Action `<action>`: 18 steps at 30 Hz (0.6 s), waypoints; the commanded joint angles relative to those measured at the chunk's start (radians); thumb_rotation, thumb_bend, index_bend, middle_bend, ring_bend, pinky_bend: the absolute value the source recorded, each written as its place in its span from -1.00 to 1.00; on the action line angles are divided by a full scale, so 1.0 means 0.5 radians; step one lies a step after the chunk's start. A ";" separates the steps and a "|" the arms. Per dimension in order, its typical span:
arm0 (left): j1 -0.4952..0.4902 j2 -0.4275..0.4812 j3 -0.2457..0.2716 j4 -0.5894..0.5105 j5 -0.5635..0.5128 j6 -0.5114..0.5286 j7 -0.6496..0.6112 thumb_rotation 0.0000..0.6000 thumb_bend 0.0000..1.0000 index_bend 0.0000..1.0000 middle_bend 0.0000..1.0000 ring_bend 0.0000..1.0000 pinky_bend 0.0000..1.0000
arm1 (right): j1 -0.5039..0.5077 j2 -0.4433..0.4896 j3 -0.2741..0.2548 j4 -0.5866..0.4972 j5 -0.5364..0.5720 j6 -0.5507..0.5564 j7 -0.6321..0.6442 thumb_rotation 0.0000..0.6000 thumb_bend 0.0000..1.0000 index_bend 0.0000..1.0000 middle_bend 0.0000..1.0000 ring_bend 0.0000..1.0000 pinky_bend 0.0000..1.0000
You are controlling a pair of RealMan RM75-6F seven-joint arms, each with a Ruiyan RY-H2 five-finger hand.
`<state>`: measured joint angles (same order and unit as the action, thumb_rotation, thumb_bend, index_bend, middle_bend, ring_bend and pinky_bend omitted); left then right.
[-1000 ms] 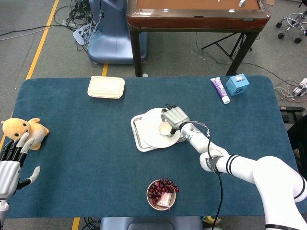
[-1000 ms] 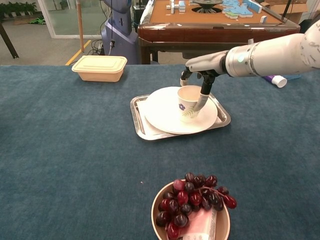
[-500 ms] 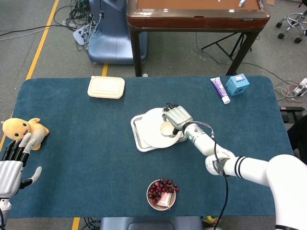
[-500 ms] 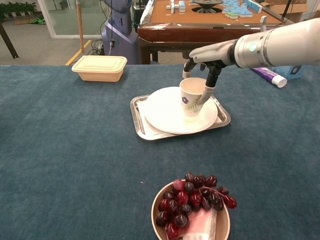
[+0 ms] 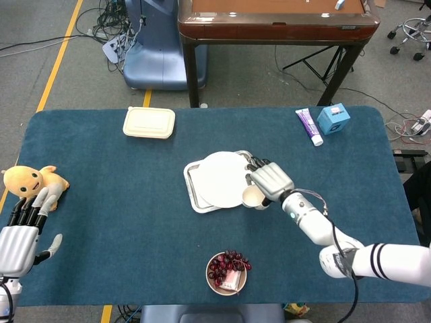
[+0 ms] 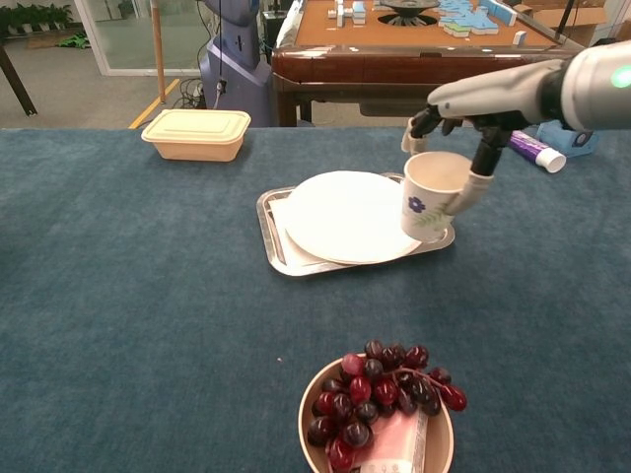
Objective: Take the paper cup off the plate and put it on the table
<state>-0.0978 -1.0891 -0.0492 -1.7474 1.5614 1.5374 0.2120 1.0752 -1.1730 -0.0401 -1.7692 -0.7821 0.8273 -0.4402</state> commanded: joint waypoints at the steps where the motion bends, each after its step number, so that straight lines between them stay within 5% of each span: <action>1: -0.002 -0.017 0.004 -0.010 0.004 -0.004 0.038 1.00 -0.35 -1.00 -1.00 -1.00 -1.00 | -0.125 0.091 -0.103 -0.148 -0.108 0.134 -0.090 1.00 -0.61 -0.10 -0.64 -0.95 -0.71; 8: 0.007 -0.026 0.010 -0.011 0.016 0.013 0.054 1.00 -0.35 -1.00 -1.00 -1.00 -1.00 | -0.278 0.076 -0.182 -0.170 -0.235 0.213 -0.117 1.00 -0.62 -0.10 -0.65 -0.95 -0.71; 18: 0.010 -0.018 0.007 -0.013 0.014 0.019 0.027 1.00 -0.35 -1.00 -1.00 -1.00 -1.00 | -0.332 -0.085 -0.131 0.084 -0.247 0.068 -0.059 1.00 -0.62 -0.10 -0.66 -0.95 -0.71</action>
<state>-0.0927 -1.0982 -0.0454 -1.7536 1.5685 1.5464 0.2257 0.9108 -1.1988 -0.1132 -1.7477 -0.9096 0.8788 -0.4740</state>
